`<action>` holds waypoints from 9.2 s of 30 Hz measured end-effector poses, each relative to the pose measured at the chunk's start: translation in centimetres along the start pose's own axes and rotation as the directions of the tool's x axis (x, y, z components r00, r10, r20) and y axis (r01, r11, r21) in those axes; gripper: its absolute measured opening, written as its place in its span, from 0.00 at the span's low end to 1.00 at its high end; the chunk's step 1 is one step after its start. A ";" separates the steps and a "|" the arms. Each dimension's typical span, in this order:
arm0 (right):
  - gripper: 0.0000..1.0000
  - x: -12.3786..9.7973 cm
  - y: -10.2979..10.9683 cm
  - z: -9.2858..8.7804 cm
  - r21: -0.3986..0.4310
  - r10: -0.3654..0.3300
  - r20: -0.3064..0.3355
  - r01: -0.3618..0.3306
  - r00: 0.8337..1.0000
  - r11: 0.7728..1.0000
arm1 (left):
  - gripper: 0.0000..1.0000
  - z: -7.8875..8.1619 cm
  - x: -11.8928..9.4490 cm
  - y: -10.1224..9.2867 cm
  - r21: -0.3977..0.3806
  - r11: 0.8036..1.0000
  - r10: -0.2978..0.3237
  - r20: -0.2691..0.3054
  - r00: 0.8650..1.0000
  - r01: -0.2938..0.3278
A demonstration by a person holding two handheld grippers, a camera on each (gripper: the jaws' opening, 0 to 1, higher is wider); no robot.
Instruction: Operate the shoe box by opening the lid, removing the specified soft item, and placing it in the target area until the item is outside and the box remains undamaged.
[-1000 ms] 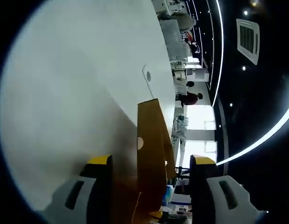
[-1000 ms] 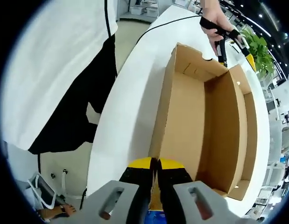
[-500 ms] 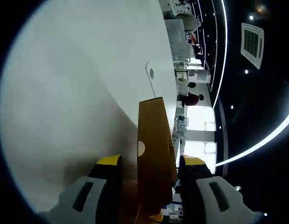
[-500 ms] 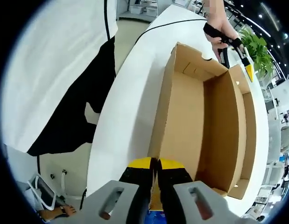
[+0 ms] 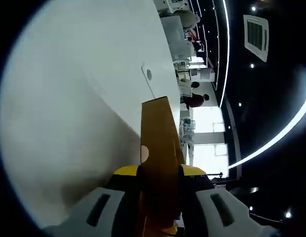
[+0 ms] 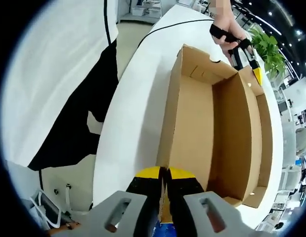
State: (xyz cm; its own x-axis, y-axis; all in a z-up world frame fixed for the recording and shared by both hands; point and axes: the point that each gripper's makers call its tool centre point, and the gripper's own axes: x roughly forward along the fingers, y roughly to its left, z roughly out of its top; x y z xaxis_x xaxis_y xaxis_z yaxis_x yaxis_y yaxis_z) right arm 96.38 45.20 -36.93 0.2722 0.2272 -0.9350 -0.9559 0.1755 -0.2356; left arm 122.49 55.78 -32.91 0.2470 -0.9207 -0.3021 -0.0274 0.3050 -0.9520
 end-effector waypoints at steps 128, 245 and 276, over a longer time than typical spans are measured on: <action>0.02 -12.1 -24.5 -10.1 0.905 -0.751 -0.266 0.425 0.605 0.021 | 0.09 -1.1 -3.8 -1.8 0.845 0.090 0.088 0.521 0.849 -0.527; 0.00 -15.7 -15.8 -5.1 0.931 -0.864 -0.164 0.365 0.476 0.025 | 0.03 -18.3 -7.5 6.5 0.873 -0.294 0.518 -0.197 0.833 0.389; 0.00 -13.9 -10.5 -4.8 0.888 -0.857 -0.185 0.455 0.481 0.064 | 0.06 -18.3 -6.9 7.2 0.888 -0.299 0.518 -0.157 0.841 0.350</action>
State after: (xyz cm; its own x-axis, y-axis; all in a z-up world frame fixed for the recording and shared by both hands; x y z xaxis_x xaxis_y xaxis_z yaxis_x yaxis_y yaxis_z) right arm 102.13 35.60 -22.68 0.9298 -0.2180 -0.2965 0.1608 0.9654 -0.2055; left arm 102.86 59.87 -38.55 0.0417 -0.6540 -0.7553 0.9547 -0.1968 0.2231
